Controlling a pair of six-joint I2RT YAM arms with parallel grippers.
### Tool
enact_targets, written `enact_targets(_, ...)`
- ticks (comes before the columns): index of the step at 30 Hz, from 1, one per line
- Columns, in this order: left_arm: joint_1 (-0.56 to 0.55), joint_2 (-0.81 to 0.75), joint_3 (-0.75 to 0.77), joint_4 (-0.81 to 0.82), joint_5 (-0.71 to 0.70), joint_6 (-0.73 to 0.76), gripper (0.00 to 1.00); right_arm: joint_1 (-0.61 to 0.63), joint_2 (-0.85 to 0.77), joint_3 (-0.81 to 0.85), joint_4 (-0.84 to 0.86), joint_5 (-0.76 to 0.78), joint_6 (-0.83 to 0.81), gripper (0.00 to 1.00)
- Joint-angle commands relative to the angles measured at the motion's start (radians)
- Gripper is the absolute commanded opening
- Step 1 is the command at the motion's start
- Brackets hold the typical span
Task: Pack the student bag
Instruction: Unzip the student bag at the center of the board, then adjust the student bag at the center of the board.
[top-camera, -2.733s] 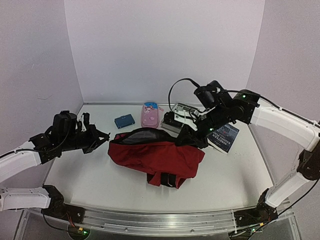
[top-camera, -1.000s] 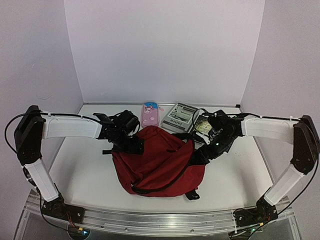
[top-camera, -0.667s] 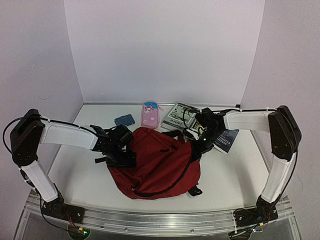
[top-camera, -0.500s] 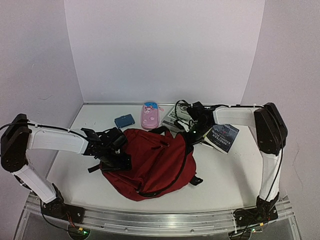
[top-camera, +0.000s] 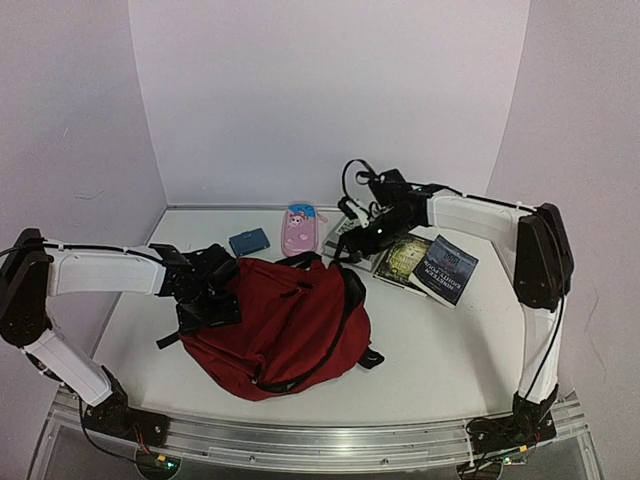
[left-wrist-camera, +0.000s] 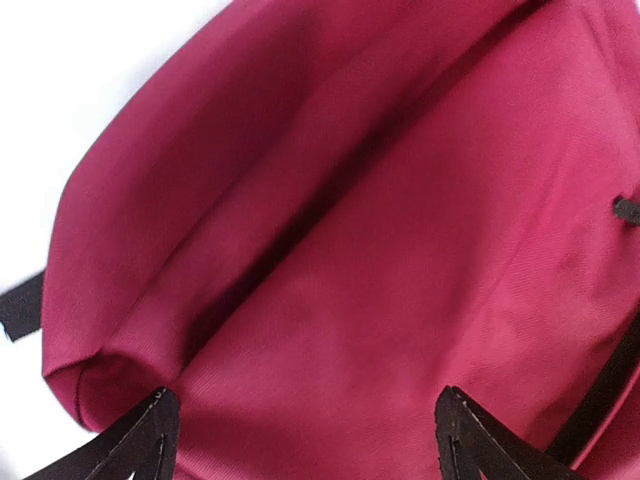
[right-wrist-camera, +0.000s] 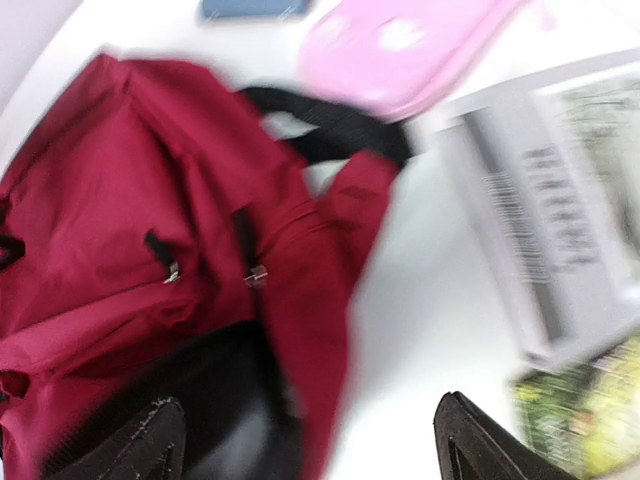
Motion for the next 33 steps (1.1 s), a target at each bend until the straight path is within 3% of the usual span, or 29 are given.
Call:
enact_targets(1,-0.008,0.006,0.114,0.076,0.013,0.122,0.89,-0.072,-0.199,-0.043,0.004,0.046,0.012,0.88)
enact_targets(4,-0.042,0.05,0.201,0.106,0.041,0.228,0.9,-0.072,-0.313,-0.16,-0.007,-0.055,0.042,0.89)
enact_targets(9,-0.054,0.18,0.296,0.103,0.062,0.278,0.92,-0.051,-0.43,-0.373,-0.015,-0.281,0.144,0.85)
enact_targets(16,-0.046,0.306,0.328,0.115,0.091,0.236,0.91,0.052,-0.375,-0.53,-0.011,-0.288,0.128,0.67)
enact_targets(26,0.056,0.252,0.182,0.129,0.09,0.165,0.86,0.057,-0.112,-0.378,0.08,-0.135,0.121,0.54)
enact_targets(33,0.142,0.192,0.178,0.18,0.103,0.248,0.82,0.056,0.019,-0.215,0.099,-0.077,0.121,0.52)
